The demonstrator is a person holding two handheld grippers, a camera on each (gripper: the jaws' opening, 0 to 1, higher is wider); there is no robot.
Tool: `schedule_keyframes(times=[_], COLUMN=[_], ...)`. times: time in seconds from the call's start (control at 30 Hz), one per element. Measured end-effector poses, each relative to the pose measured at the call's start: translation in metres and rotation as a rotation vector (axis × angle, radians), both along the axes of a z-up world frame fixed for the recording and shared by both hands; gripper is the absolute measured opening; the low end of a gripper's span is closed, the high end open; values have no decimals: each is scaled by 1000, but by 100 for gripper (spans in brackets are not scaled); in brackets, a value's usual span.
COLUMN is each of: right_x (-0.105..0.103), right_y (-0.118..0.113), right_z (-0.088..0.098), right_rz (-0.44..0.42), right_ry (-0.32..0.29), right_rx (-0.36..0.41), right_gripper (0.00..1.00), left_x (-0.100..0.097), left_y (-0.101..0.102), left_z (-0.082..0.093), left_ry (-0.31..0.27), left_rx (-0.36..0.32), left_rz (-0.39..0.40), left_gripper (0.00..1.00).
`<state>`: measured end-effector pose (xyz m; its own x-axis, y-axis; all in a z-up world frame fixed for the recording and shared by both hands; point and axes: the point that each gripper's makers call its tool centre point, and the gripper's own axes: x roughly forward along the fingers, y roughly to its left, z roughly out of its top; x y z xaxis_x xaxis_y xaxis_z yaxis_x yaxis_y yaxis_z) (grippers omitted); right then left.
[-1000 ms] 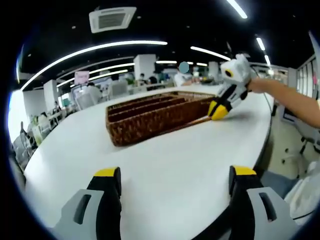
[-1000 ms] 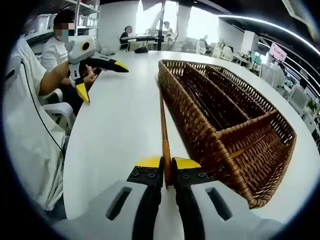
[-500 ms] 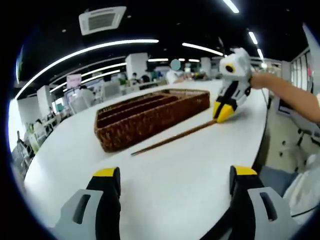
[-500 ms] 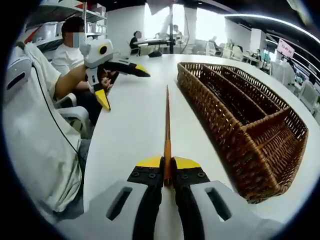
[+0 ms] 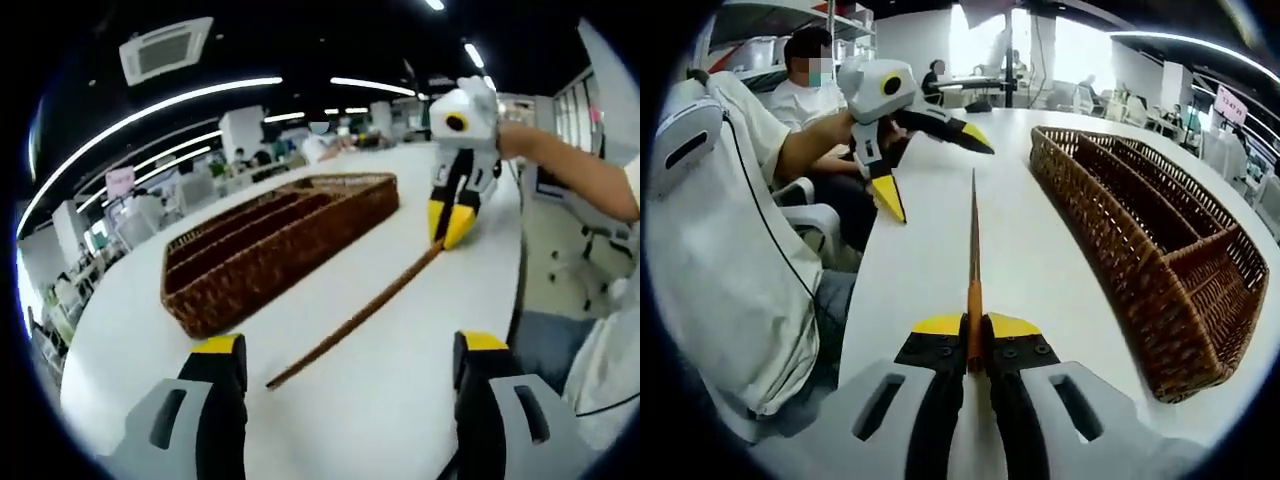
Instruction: Arrange the knives, forks, and spoons in their matching storage slots by inserting each utensil handle-first until every utensil is classified and aligned in the correct compartment
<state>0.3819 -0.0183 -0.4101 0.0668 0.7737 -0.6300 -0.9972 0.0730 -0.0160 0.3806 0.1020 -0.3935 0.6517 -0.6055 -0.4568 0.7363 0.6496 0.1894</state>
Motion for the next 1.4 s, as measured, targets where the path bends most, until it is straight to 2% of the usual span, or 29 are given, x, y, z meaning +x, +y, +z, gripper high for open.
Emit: schedule_keyframes(times=[0.03,0.1,0.17,0.2,0.23,0.27,0.5,0.83,1.0,1.3,1.4], right_x=[-1,-3,-5,-6,-6,-7,-8,-8,-9,-12,-12], right_y=[0,2,4,5,5,5,7,6,6,6,6], right_z=[0,0,1,1,1,1,1,2,3,3,3], right_rz=[7,14,24,28,30,29,24,22,22,27,29], right_ry=[0,1,0,-3,-4,-6,5,10,13,27,25], right_rx=[-2,-5,-8,-9,-11,-11,11,17,21,25,17], right_gripper=[7,7,7,7,7,7,7,7,7,7,7], left_x=[-1,-4,-4,-5,-9,-9,-5,-2,-5,-5,-7], left_y=[-3,-12,-21,-25,-31,-33,-38,-40,-43,-44,-45], left_z=[1,-1,0,-1,-3,-6,-9,-11,-11,-11,-13], left_ry=[-1,20,18,31,71,115,159,195,226,244,253], left_rx=[-10,13,32,31,26,10,7,15,16,31,58], left_rz=[-12,-54,-123,-136,-174,-169,-192,-220,-252,-280,-306], left_gripper=[83,79,73,69,65,63,54,50,40,35,29])
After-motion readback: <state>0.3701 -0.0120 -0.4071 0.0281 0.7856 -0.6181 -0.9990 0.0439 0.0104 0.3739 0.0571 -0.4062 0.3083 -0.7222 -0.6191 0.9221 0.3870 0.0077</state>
